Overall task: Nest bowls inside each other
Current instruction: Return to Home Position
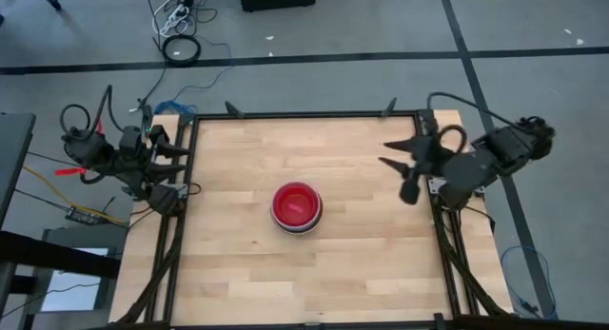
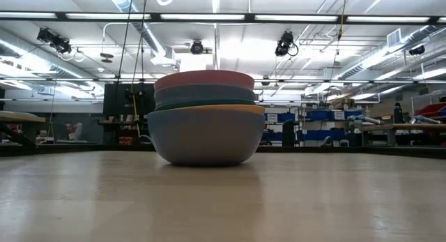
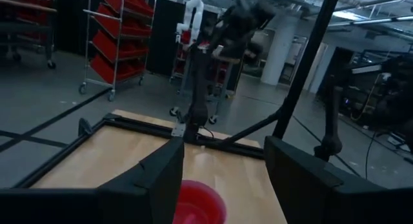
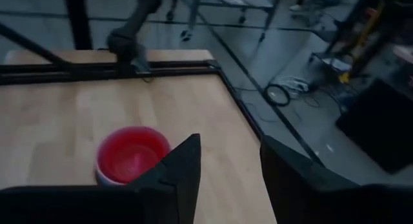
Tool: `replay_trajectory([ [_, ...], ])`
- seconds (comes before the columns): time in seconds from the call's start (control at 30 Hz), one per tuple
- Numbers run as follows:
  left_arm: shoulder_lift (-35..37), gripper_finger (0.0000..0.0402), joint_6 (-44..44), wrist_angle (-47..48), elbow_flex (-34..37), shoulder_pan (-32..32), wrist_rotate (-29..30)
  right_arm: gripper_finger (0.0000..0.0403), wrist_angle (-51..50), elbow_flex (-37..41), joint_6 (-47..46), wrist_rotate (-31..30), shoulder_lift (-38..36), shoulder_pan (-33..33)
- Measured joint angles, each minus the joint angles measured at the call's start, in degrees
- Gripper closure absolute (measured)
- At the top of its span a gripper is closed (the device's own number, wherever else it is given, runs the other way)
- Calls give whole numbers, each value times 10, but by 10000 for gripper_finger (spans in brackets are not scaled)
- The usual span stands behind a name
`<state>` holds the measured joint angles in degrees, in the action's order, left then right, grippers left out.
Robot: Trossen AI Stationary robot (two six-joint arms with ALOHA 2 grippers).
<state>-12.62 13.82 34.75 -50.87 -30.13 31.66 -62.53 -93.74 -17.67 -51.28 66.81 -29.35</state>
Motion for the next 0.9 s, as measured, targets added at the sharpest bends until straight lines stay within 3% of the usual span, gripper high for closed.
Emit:
replay_trajectory([
  [0.1,0,178,-3,0,0,0,0,257,42,129,-46,-45,-91,-25],
  [0.2,0,178,-17,0,0,0,2,262,147,254,-51,-89,-172,-44],
  [0.47,0,178,-39,-5,8,0,28,270,483,554,55,-131,-314,-37],
  [0.67,0,178,-48,-8,26,0,28,262,700,739,73,-111,-368,-4],
  [0.9,0,178,-78,-36,56,0,53,249,771,825,73,-36,-416,36],
])
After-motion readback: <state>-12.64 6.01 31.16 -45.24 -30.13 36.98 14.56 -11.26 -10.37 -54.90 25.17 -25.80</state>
